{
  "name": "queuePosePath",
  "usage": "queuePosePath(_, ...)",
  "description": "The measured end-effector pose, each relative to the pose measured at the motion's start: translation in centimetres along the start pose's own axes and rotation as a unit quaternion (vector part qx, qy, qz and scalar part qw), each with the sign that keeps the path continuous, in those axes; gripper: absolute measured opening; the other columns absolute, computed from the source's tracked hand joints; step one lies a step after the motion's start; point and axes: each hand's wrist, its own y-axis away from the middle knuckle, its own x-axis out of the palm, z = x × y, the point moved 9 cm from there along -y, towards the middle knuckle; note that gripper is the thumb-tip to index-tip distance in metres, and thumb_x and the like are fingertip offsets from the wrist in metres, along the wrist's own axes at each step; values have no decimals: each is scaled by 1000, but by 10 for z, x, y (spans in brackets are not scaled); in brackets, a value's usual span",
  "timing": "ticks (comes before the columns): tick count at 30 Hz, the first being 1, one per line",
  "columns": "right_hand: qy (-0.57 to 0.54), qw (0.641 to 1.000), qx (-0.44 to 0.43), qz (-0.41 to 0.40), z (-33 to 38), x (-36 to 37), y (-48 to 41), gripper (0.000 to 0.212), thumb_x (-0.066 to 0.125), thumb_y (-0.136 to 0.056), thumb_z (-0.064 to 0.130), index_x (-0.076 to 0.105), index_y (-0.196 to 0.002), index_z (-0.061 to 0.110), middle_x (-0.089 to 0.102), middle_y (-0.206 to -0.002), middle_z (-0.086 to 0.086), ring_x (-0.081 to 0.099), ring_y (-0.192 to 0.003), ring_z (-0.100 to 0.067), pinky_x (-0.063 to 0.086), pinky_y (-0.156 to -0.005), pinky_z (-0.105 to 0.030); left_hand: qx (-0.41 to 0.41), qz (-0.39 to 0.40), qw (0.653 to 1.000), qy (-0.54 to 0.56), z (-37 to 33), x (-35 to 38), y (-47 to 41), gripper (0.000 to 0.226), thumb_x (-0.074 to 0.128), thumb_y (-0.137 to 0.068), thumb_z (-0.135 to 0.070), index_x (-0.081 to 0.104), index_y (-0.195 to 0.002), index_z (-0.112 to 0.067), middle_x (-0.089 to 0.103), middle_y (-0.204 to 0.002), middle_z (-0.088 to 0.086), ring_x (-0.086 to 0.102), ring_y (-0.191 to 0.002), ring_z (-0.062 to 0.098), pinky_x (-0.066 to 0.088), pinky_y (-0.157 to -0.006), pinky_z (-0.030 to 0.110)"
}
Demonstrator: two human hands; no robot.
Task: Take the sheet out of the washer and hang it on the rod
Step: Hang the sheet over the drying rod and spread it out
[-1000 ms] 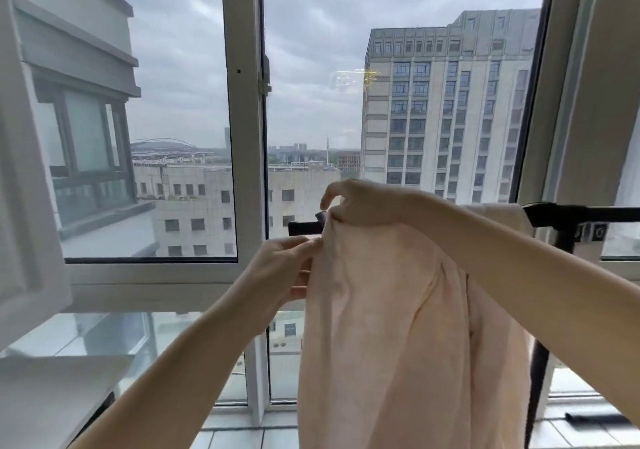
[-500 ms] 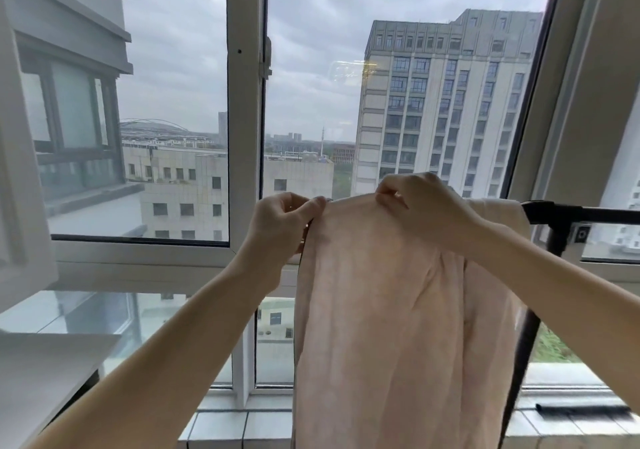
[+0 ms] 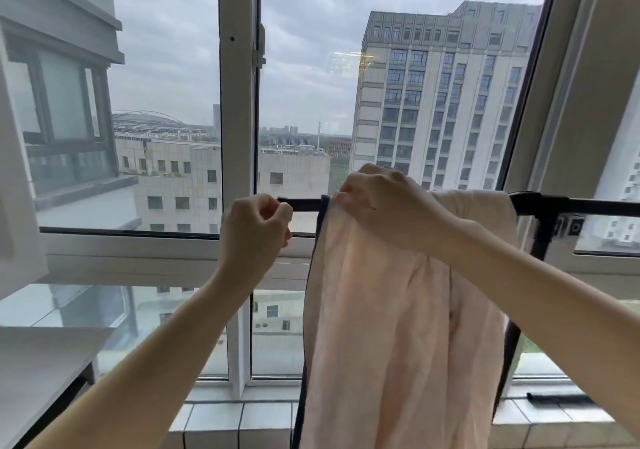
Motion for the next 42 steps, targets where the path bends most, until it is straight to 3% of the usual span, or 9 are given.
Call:
queuePosePath(4,29,998,36,-42,15,6,-9,37,49,-93,48,55,-116,20,60,-109,2,55,-100,-19,46,-90,-46,14,-46,999,18,21,-9,-5,24,58,-90,-14,66,-67,-17,67,-56,-6,67,-53,9,54,-59,18)
queuePosePath(9,155,983,53,-80,29,14,-9,45,55,-88,53,56,-109,13,52,-116,-4,41,-115,-26,41,-94,-41,-69,192,958,202,50,56,-12,19,62,-90,-11,66,-109,-9,74,-96,-3,72,-91,14,57,-80,23)
queuePosePath(14,221,969,70,-82,35,22,-6,25,61,-80,18,55,-103,11,48,-114,-7,38,-111,-30,32,-89,-45,-101,335,880,323,36,96,-10,32,59,-94,-14,61,-124,-3,68,-119,8,63,-114,18,51,-97,30)
queuePosePath(20,234,957,74,-158,31,18,12,43,64,-65,-2,54,-103,14,46,-101,-8,42,-94,-29,33,-75,-39,-90,235,909,333,45,80,-18,19,67,-86,-7,70,-104,-11,72,-106,8,68,-103,22,56,-88,35)
queuePosePath(26,204,958,55,-196,40,33,27,31,69,-63,4,56,-91,9,54,-92,-12,53,-80,-31,38,-59,-35,-47,106,951,286,54,40,-28,11,74,-80,-5,67,-88,-2,65,-87,16,64,-78,18,58,-76,33)
queuePosePath(30,155,960,11,-232,51,16,25,38,65,-69,-6,61,-102,12,51,-91,-10,51,-81,-29,47,-65,-41,36,4,979,199,46,25,-43,23,80,-73,-3,59,-72,-11,54,-63,-3,48,-56,-2,47,-56,14)
queuePosePath(34,220,945,-12,-243,61,24,30,48,64,-73,-8,65,-118,7,52,-93,-8,51,-85,-28,43,-66,-37,77,10,988,135,50,36,-33,22,78,-77,-14,57,-72,-10,58,-68,2,51,-61,7,48,-60,19)
queuePosePath(37,246,948,-22,-200,63,55,45,59,50,-79,-5,47,-137,-1,56,-104,-13,53,-89,-30,46,-68,-38,37,82,988,128,73,64,-9,19,74,-81,-15,56,-78,-7,59,-72,-1,59,-62,5,53,-64,29)
queuePosePath(42,263,949,-1,-172,59,75,50,65,35,-79,-5,35,-144,-2,54,-105,-18,51,-79,-30,43,-61,-38,26,100,989,101,99,70,16,35,73,-82,-14,46,-65,-25,53,-65,-11,51,-60,-2,44,-68,16)
